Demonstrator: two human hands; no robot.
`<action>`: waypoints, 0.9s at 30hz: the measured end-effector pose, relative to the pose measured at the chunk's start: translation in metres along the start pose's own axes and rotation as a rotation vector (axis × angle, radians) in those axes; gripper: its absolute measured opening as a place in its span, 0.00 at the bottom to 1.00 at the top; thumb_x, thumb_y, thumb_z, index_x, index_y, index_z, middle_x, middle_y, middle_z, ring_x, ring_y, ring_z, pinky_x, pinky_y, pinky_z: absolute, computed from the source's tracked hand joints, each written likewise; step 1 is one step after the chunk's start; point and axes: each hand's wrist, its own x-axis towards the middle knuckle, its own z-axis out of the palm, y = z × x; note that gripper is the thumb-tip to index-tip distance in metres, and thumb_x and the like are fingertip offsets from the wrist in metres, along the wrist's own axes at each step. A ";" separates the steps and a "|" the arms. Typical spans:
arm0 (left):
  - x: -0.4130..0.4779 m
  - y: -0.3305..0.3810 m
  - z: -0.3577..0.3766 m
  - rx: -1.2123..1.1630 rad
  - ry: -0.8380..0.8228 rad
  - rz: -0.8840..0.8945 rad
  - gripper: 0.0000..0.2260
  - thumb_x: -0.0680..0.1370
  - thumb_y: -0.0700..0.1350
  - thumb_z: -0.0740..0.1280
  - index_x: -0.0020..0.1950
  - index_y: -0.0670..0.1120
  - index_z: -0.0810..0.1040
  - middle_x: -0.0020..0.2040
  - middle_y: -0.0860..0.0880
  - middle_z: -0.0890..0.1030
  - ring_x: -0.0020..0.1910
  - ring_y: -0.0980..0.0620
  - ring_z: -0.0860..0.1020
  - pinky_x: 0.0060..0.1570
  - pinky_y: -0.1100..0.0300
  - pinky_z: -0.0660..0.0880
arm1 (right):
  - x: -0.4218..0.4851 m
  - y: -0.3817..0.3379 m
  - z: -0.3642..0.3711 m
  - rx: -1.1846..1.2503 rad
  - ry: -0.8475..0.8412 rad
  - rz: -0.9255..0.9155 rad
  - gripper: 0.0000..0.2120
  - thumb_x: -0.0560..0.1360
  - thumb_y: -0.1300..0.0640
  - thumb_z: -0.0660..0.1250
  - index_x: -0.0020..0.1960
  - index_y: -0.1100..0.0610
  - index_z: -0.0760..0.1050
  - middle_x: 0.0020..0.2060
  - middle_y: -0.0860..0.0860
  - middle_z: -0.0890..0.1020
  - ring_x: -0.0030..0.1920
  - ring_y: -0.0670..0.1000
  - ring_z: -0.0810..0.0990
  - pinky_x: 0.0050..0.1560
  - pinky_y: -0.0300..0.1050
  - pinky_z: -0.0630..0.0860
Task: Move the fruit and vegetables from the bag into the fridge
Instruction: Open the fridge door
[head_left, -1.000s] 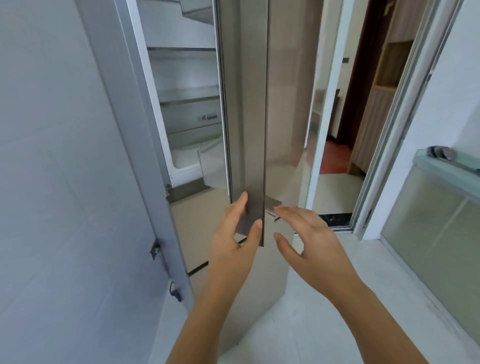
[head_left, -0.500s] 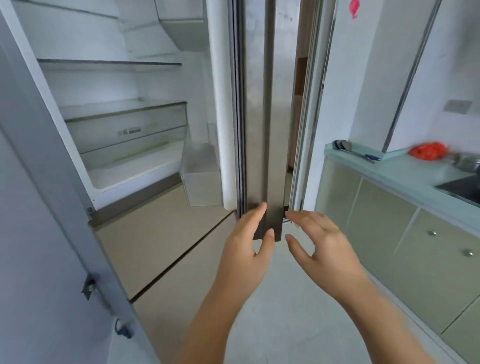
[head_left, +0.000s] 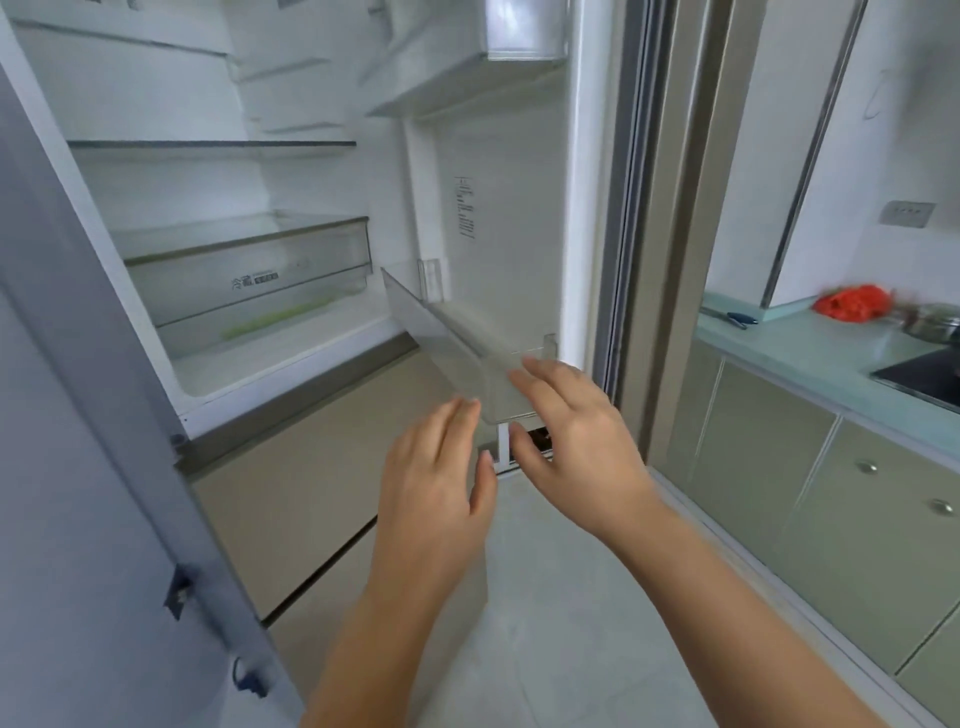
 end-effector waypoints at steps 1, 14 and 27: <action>0.001 -0.003 0.001 0.012 -0.005 0.005 0.19 0.74 0.46 0.57 0.61 0.39 0.74 0.57 0.41 0.78 0.55 0.46 0.74 0.54 0.56 0.66 | 0.005 0.000 0.006 -0.009 -0.009 0.002 0.23 0.71 0.52 0.57 0.61 0.61 0.74 0.59 0.58 0.77 0.61 0.60 0.74 0.59 0.58 0.72; 0.047 -0.011 0.048 0.002 -0.054 0.078 0.19 0.74 0.46 0.57 0.59 0.38 0.76 0.58 0.40 0.78 0.57 0.41 0.76 0.53 0.46 0.75 | 0.031 0.056 0.042 -0.258 0.014 0.042 0.26 0.71 0.50 0.55 0.67 0.59 0.69 0.65 0.52 0.73 0.68 0.57 0.63 0.59 0.63 0.68; 0.130 0.008 0.164 -0.101 -0.079 0.271 0.18 0.73 0.45 0.58 0.60 0.39 0.73 0.58 0.39 0.78 0.59 0.39 0.75 0.54 0.44 0.73 | 0.048 0.167 0.019 -0.407 0.047 0.164 0.23 0.72 0.51 0.57 0.66 0.55 0.69 0.66 0.53 0.72 0.70 0.60 0.59 0.62 0.67 0.58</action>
